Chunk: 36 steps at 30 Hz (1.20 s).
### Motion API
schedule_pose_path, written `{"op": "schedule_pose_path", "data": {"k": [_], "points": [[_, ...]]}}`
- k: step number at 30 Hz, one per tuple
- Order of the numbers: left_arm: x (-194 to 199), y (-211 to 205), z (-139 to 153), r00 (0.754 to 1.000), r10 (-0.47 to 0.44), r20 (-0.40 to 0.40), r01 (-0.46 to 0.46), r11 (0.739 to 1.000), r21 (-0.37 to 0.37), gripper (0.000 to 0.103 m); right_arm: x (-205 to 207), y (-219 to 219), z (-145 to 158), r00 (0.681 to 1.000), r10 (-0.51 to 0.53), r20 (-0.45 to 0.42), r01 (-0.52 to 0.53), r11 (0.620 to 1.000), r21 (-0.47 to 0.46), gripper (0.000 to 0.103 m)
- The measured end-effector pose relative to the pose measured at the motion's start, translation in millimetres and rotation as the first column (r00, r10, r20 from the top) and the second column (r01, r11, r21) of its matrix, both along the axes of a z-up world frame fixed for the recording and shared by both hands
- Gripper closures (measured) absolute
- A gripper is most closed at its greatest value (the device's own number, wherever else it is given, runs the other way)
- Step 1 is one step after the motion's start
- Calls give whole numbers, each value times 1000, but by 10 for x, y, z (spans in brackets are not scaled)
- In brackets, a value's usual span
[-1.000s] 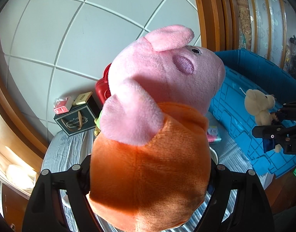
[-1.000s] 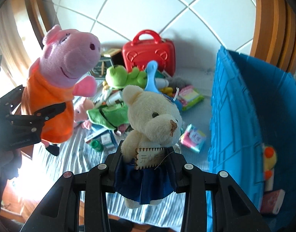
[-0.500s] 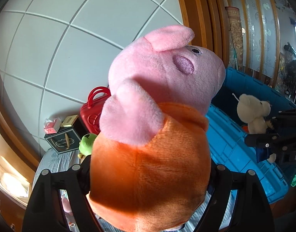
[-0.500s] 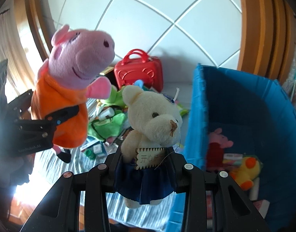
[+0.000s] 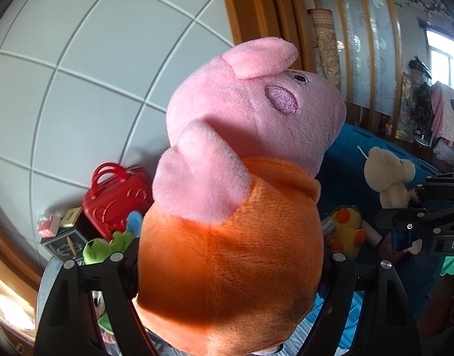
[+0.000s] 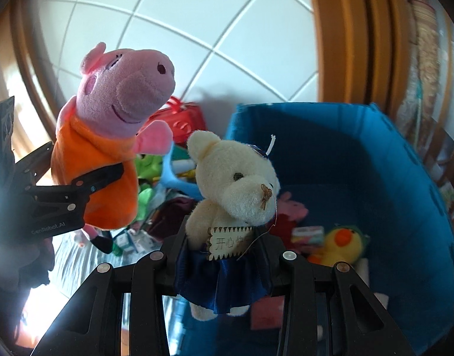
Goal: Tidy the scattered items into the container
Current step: 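Carry the pig plush with left gripper while right carries the teddy bear over the crate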
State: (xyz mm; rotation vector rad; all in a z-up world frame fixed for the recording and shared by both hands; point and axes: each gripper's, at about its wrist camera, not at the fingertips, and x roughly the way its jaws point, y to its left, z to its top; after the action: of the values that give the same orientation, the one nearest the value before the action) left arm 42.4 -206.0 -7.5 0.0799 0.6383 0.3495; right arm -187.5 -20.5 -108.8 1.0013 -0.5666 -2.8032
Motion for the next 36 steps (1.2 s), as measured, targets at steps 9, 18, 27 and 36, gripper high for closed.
{"op": "schedule_pose_path", "data": {"k": [9,18,27,36], "points": [[495,-351,48,993,-122,-4,122,993,8,20,232,589,-169,992,-124,29,124,992,-3,66],[956,-710,-34,972,-231,-42,231,973,7,20,445,1041,-374,972,-228,63,229,973,-10,66],[1342,-1022,-49,949,-310,-59,311,950,15,20,598,1266,-530,951,-295,96,298,955,-17,66],[1608,-1125,-68,935,-348,-63,349,937,11,20,627,1488,-532,933,-346,102,349,937,-11,66]]}}
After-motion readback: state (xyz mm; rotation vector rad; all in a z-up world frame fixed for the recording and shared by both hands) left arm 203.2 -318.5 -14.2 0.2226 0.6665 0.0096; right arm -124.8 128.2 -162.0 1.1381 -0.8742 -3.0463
